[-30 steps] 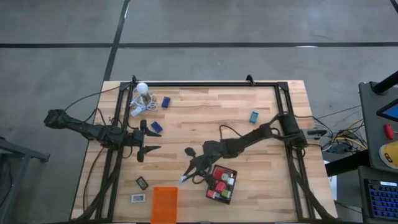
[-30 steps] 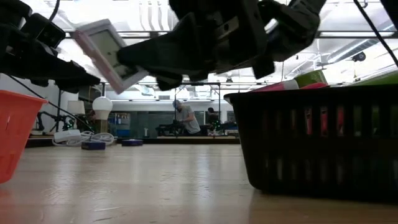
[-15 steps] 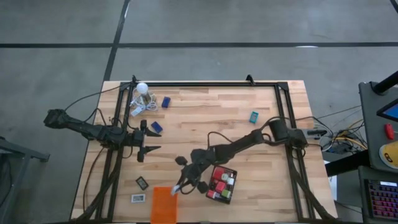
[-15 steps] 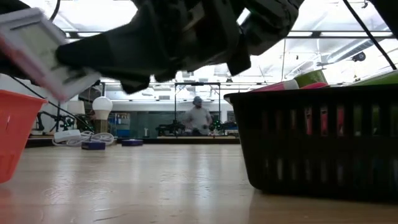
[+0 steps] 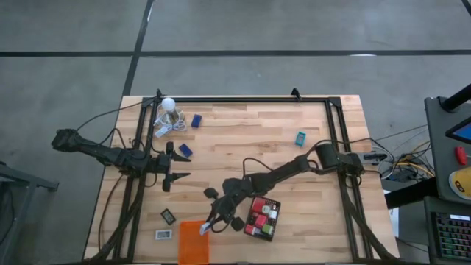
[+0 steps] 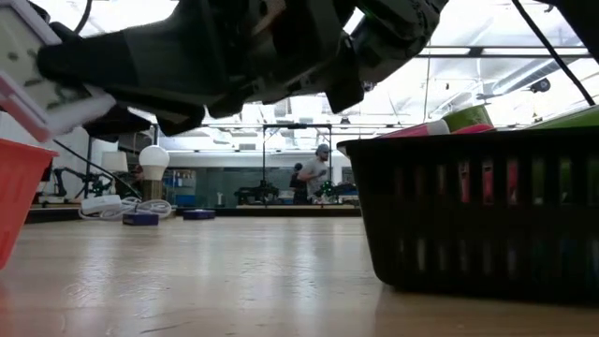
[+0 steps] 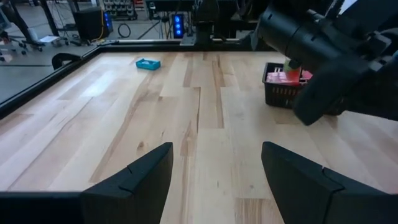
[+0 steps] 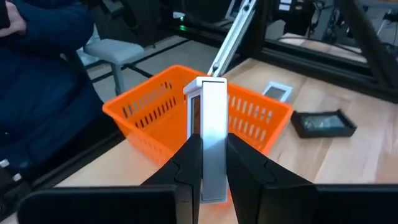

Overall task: Pick & Place Office items
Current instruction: Put the right white timer in the orange bin

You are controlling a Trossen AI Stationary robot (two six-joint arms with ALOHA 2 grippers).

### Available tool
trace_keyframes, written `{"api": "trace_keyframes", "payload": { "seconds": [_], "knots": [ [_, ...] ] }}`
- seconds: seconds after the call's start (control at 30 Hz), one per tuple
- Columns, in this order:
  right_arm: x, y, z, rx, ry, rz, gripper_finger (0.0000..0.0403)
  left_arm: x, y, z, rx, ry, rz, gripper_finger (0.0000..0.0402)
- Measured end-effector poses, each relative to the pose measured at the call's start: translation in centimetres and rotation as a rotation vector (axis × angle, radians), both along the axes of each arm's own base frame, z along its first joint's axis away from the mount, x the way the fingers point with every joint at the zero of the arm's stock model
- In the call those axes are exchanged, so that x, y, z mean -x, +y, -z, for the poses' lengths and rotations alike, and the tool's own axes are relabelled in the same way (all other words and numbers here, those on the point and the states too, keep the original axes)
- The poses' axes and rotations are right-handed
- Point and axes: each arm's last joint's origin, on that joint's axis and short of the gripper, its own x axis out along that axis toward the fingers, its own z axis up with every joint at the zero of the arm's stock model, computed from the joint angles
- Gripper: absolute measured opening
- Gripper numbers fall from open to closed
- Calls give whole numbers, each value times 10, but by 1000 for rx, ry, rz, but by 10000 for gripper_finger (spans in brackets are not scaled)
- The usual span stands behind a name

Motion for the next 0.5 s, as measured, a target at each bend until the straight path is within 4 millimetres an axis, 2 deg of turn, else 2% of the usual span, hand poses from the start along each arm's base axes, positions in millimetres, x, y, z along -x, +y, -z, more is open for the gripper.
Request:
{"api": "trace_keyframes", "payload": {
  "seconds": [0.37,0.5],
  "knots": [
    [-7,4,-15,-13,-56,-23,50,0,0,0,1,-1,-1,252],
    [-11,6,-7,-8,-49,-25,50,0,0,0,0,-1,0,252]
  ]
}}
